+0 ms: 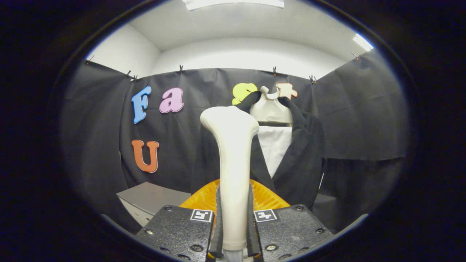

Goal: Iron the clothes twice with a garment steamer, once on the left side and once on the right side.

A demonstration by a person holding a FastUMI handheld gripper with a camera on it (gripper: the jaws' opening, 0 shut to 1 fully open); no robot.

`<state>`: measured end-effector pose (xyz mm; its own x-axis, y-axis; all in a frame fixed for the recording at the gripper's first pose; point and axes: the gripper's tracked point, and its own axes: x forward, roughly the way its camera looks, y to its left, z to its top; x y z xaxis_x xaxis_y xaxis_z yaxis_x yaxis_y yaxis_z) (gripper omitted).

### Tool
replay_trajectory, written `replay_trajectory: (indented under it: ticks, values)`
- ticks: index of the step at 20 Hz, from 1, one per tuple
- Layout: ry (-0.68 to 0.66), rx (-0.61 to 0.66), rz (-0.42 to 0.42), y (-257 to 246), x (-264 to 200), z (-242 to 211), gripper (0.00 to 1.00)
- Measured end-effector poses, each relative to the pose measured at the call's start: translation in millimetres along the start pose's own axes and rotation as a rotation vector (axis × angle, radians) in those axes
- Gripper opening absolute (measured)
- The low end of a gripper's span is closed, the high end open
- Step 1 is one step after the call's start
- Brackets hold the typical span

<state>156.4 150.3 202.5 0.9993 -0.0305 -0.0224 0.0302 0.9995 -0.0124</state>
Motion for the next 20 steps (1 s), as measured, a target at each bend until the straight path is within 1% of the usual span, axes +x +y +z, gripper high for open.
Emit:
replay_trajectory:
  ticks: [5,10,12,14,20]
  values:
    - [0.079,-0.002,-0.013,-16,6,-45,0.28]
    - [0.117,-0.043,0.011,-22,-5,-80,0.28]
    - [0.158,-0.041,0.027,-21,-13,-104,0.28]
    - [0.195,-0.059,0.026,-24,-17,-127,0.28]
    - [0.254,-0.048,0.017,-38,-28,-165,0.28]
